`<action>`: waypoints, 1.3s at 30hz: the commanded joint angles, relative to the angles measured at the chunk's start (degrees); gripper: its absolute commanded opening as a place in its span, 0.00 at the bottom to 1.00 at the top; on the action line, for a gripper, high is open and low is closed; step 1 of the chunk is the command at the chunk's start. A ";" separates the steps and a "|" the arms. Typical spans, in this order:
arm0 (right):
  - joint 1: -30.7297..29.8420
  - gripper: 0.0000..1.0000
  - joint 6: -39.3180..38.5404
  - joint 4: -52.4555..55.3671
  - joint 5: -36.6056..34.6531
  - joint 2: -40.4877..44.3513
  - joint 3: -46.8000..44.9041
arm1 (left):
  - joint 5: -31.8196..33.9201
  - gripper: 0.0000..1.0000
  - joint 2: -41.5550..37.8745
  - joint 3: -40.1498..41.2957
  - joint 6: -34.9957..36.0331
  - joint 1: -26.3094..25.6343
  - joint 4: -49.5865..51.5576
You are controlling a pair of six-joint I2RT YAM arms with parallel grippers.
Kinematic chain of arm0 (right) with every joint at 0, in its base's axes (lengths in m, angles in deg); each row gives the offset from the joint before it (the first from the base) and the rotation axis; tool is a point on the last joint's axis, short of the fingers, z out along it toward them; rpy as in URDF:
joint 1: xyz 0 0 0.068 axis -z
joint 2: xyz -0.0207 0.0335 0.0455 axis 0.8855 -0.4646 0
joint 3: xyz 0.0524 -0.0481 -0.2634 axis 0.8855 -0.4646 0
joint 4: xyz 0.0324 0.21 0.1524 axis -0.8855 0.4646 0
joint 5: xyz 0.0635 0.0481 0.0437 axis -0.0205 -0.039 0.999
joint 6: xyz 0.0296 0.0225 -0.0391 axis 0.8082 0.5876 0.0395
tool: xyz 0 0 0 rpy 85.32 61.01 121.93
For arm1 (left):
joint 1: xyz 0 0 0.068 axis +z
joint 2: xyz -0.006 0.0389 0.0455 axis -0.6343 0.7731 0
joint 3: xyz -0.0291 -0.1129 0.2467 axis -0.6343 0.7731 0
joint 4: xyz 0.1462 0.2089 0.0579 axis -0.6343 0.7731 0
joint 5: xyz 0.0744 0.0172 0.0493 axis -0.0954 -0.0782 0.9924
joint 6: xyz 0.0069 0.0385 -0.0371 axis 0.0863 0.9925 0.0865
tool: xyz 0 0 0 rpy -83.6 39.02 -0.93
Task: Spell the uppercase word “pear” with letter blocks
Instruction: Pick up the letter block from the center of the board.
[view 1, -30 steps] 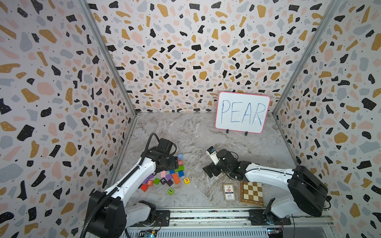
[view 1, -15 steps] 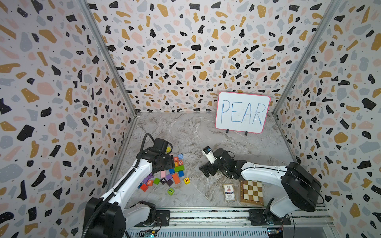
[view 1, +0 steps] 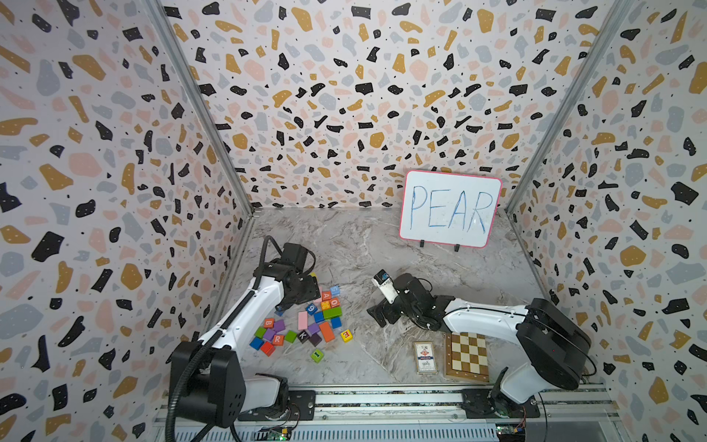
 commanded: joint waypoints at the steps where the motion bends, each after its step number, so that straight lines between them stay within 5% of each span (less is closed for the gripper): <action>1: -0.04 1.00 -0.56 0.35 -0.50 0.57 2.96 | -0.38 0.75 1.44 -2.28 1.92 0.59 1.01; 15: -0.13 0.99 1.22 2.42 0.96 -1.53 5.66 | -2.15 0.72 0.47 4.59 2.00 4.33 -4.21; 21: -0.45 1.00 1.61 0.74 2.40 -1.96 5.56 | -0.27 0.66 8.05 0.50 3.97 8.17 -6.88; 25: -1.34 1.00 -2.86 -4.85 2.99 -4.16 6.31 | -2.23 0.58 13.55 -3.07 3.90 8.94 -7.63; 39: -5.14 0.99 -13.61 -11.65 3.60 -21.15 21.22 | -0.01 0.55 19.37 -8.18 5.17 8.94 -5.83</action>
